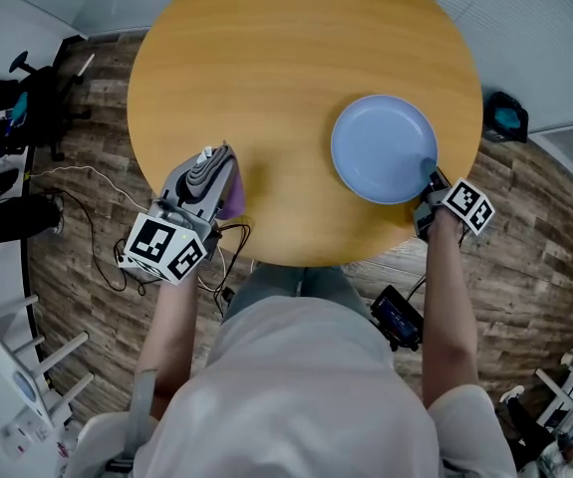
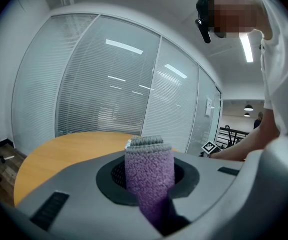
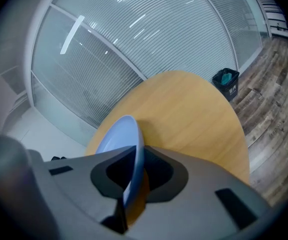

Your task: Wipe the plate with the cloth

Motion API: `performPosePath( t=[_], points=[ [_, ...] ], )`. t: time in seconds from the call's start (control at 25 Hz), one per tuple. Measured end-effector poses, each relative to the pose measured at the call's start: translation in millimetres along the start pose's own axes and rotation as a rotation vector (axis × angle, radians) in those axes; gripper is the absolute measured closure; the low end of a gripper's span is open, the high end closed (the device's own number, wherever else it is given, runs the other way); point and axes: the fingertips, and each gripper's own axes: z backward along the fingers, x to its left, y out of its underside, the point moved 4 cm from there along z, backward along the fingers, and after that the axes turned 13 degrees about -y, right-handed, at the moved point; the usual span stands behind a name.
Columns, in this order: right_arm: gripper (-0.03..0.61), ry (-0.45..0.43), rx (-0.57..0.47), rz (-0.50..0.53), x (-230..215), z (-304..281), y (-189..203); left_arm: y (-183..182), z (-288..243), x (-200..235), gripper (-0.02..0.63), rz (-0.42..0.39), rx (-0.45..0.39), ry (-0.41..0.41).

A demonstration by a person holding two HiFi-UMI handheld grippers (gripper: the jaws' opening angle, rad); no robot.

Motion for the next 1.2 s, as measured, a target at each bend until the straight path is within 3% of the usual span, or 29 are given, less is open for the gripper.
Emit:
performPosePath(
  t=[0.32,0.68,0.88,1.2],
  points=[
    [0.528,0.06,0.229,0.12,5,-11,17,-4,-2,-11,0.535,0.001,-0.017,0.026],
    [0.526,0.091,0.254,0.148,8,-14,21,-8,3,-18,0.535,0.013,-0.019,0.046],
    [0.426,0.051,0.228,0.15,16,-13,26,-10,5,-19,0.535,0.012,-0.033,0.054],
    [0.388,0.058,0.243,0.146,20,4,31,-24,8,-7,0.535,0.005,-0.055,0.052]
  ],
)
